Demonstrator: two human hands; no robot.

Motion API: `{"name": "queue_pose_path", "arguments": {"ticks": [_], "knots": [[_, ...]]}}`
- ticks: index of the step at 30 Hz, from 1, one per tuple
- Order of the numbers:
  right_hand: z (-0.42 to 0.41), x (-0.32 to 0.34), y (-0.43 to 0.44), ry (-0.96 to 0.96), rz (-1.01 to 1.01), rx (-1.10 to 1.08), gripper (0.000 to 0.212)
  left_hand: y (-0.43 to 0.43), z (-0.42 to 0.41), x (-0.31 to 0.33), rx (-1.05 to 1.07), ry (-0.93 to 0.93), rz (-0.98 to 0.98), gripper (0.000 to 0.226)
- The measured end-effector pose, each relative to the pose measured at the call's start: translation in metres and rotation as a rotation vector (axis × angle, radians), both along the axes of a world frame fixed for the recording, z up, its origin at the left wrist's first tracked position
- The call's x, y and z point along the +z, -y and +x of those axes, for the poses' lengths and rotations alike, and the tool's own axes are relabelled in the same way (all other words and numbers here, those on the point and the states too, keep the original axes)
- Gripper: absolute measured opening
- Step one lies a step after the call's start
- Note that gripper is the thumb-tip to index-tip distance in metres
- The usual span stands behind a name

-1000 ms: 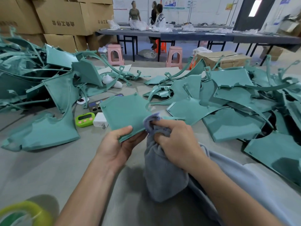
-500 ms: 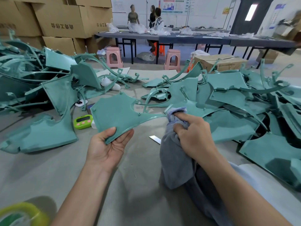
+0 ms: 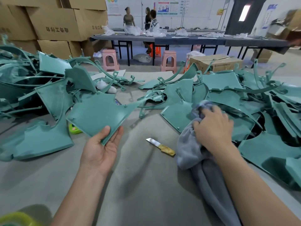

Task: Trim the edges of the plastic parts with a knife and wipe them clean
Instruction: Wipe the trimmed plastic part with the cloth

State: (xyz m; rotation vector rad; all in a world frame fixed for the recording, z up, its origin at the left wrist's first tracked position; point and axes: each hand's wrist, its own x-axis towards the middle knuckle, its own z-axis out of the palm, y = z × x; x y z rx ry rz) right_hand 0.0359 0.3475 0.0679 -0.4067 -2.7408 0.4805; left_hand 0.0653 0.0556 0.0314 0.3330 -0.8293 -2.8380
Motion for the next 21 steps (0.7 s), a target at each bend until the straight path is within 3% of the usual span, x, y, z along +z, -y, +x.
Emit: {"name": "queue_pose_path", "arguments": {"ticks": [2, 4, 6, 8, 9, 12, 13, 14, 16, 18, 19, 21], "knots": [[0.007, 0.015, 0.003, -0.013, 0.041, -0.058, 0.044, -0.005, -0.002, -0.004, 0.079, -0.014, -0.166, 0.045], [0.021, 0.027, 0.015, -0.181, 0.012, 0.001, 0.042, -0.012, -0.002, -0.005, 0.188, -0.068, -0.414, 0.028], [0.036, 0.03, 0.036, -0.315, 0.009, 0.109, 0.04, -0.019, 0.002, -0.01, 0.339, -0.105, -0.875, 0.02], [0.052, 0.028, 0.063, -0.28, -0.176, 0.234, 0.033, -0.029, 0.011, -0.015, 0.414, -0.218, -1.287, 0.035], [0.056, 0.026, 0.076, -0.232, -0.427, 0.29, 0.027, -0.034, 0.018, -0.016, 0.385, -0.315, -1.398, 0.048], [0.051, 0.019, 0.092, 0.084, -1.625, 0.273, 0.042, -0.039, 0.022, -0.021, 0.282, -0.581, -1.701, 0.069], [0.049, 0.013, 0.087, 0.228, -1.847, 0.271, 0.044, -0.037, 0.022, -0.02, 0.262, -0.602, -1.766, 0.07], [0.047, 0.008, 0.08, 0.344, -1.929, 0.302, 0.043, -0.035, 0.022, -0.019, 0.258, -0.605, -1.793, 0.068], [0.045, -0.003, 0.069, 0.458, -1.894, 0.362, 0.04, -0.032, 0.02, -0.016, 0.277, -0.564, -1.785, 0.067], [0.04, -0.016, 0.064, 0.412, -1.851, 0.341, 0.039, -0.035, 0.019, -0.014, 0.299, -0.422, -1.686, 0.071], [0.039, -0.021, 0.064, 0.36, -1.827, 0.332, 0.031, -0.036, 0.018, -0.013, 0.271, -0.315, -1.562, 0.076], [0.036, -0.027, 0.067, 0.269, -1.744, 0.349, 0.024, -0.038, 0.011, -0.011, 0.067, -0.14, -1.125, 0.077]]}}
